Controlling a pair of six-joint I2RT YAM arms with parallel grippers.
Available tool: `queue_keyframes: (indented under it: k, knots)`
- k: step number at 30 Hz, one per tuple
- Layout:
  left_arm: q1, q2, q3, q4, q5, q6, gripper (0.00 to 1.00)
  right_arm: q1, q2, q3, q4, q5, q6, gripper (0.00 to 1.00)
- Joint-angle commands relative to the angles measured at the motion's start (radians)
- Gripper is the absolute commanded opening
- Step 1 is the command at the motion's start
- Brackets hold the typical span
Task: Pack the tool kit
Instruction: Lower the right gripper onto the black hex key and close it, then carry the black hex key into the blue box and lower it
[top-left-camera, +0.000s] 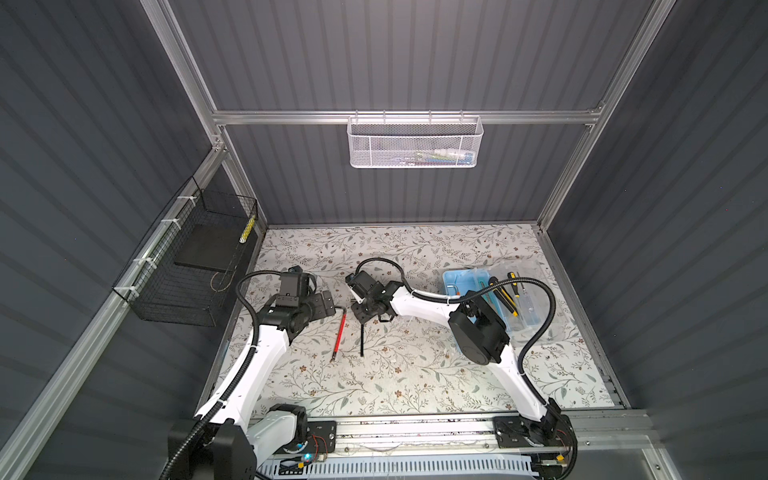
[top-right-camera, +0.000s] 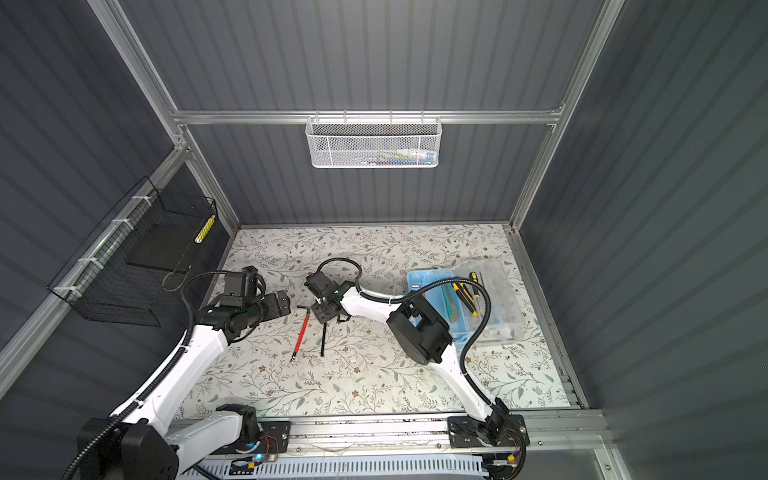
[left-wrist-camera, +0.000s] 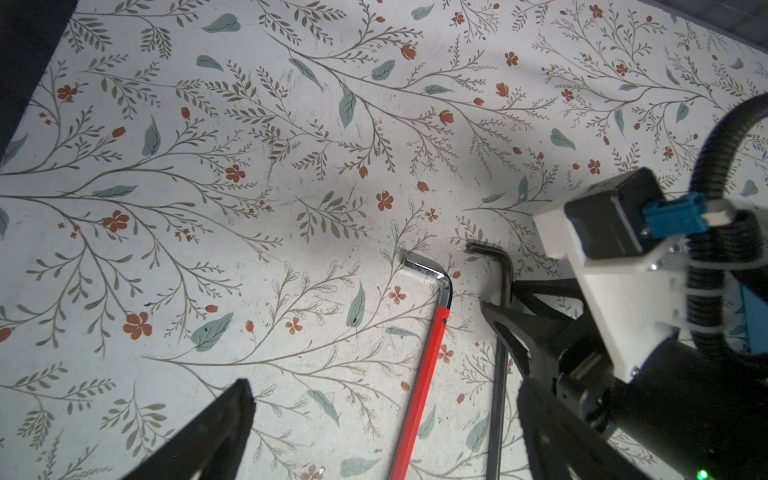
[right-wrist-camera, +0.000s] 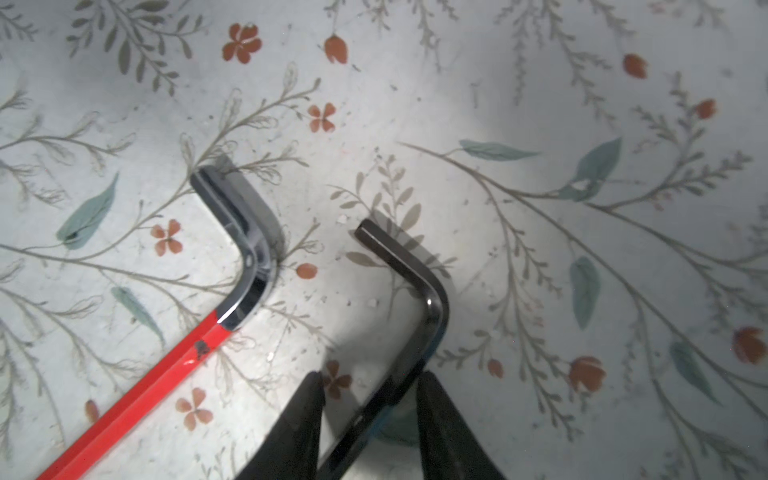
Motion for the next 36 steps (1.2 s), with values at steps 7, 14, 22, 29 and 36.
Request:
queue_keyframes:
  k: [7, 14, 22, 29, 36]
  knots:
    - [0.008, -0.048, -0.003, -0.003, 0.022, 0.006, 0.99, -0.004, 0.021, -0.006, -0.072, -0.149, -0.105, 0.57]
    - [0.008, -0.056, -0.014, 0.006, 0.008, 0.005, 0.99, 0.007, -0.039, -0.028, -0.165, -0.067, 0.027, 0.61]
    - [0.008, -0.044, -0.013, 0.01, 0.011, 0.002, 0.99, 0.047, -0.031, -0.033, -0.274, -0.009, 0.084, 0.62]
    - [0.008, -0.032, -0.006, 0.011, 0.012, 0.004, 0.99, 0.038, -0.037, -0.054, -0.34, 0.107, 0.012, 0.6]
    - [0.008, -0.023, 0.0, 0.012, 0.018, 0.004, 0.99, 0.005, -0.084, -0.138, -0.295, 0.169, -0.056, 0.57]
